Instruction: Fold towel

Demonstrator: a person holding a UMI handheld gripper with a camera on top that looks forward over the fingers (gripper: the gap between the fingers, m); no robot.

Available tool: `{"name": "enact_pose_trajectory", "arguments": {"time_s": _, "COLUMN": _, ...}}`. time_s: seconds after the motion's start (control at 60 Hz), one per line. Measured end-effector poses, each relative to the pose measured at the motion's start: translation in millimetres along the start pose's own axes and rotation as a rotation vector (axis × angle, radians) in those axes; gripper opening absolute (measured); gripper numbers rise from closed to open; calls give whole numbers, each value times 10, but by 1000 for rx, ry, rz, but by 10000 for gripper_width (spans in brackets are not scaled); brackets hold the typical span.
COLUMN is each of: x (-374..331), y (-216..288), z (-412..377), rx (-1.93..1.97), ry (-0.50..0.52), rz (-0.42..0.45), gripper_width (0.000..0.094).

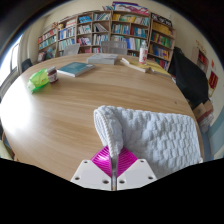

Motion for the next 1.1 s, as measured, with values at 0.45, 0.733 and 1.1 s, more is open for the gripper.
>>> {"name": "enact_pose_trajectory", "arguments": {"time_s": 0.45, "x": -1385, "y": 822, "z": 1391, "rx": 190, "ry": 129, "rz": 207, "gripper_width": 35}}
{"name": "enact_pose_trajectory", "arguments": {"time_s": 0.733, "x": -964, "y": -58, "z": 2632, "rx": 366, "ry": 11, "rz": 30, "gripper_width": 41}}
{"name": "enact_pose_trajectory", "arguments": {"time_s": 1.1, "x": -1220, "y": 65, "z": 2757, "rx": 379, "ry": -83, "rz": 68, "gripper_width": 790}}
Point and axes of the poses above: the point between the fingertips, and its own axes, seen from behind it with the camera up: z to the right, y up, x forward, the way the camera looks, the point moved 9 cm from there along -x, backward, against the way the camera looks, and after that the axes turned 15 degrees about y, right-handed, at the moved point
